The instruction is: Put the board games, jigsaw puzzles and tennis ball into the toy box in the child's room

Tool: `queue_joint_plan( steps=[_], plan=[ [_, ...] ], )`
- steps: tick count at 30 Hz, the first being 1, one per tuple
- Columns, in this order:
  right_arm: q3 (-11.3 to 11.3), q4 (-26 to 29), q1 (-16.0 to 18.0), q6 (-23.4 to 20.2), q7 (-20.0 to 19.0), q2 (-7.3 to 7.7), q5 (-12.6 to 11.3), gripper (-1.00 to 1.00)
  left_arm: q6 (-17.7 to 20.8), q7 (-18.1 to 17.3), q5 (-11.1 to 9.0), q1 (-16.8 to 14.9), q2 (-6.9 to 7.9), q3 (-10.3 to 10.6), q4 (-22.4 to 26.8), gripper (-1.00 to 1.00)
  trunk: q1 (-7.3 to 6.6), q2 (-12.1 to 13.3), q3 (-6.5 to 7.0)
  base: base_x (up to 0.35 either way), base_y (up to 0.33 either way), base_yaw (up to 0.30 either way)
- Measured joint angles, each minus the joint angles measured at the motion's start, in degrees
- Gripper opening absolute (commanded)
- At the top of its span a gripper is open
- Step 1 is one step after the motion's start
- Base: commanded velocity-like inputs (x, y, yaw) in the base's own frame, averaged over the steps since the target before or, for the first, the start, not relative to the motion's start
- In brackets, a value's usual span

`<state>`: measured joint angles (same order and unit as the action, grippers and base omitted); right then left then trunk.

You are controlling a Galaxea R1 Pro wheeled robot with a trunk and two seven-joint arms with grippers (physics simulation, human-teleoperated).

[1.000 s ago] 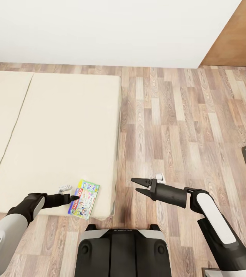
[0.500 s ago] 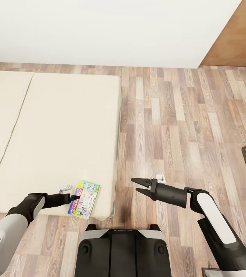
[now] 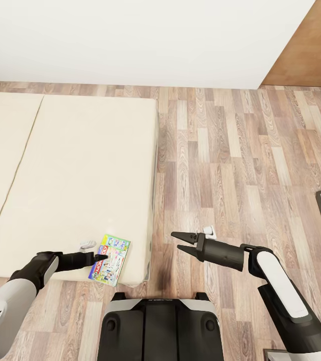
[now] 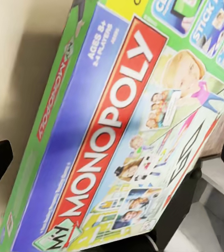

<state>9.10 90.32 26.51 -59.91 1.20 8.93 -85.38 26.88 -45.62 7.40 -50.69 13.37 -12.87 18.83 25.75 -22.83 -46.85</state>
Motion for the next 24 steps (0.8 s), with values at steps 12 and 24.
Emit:
queue_joint_plan(
  steps=[12, 24],
  plan=[
    [0.00, 0.00, 0.00, 0.00, -0.01, 0.00, 0.00, 1.00, 0.91, -5.68, 0.09, 0.00, 0.03, 0.09, 0.01, 1.00, 0.00, 0.00, 0.00, 0.000, 0.000, 0.000],
    [0.02, 0.00, 0.00, 0.00, 0.00, -0.03, 0.00, 1.00, 1.12, -11.60, 0.10, 0.00, 0.01, 0.11, 0.01, 1.00, 0.00, 0.00, 0.00, 0.000, 0.000, 0.000]
  ],
)
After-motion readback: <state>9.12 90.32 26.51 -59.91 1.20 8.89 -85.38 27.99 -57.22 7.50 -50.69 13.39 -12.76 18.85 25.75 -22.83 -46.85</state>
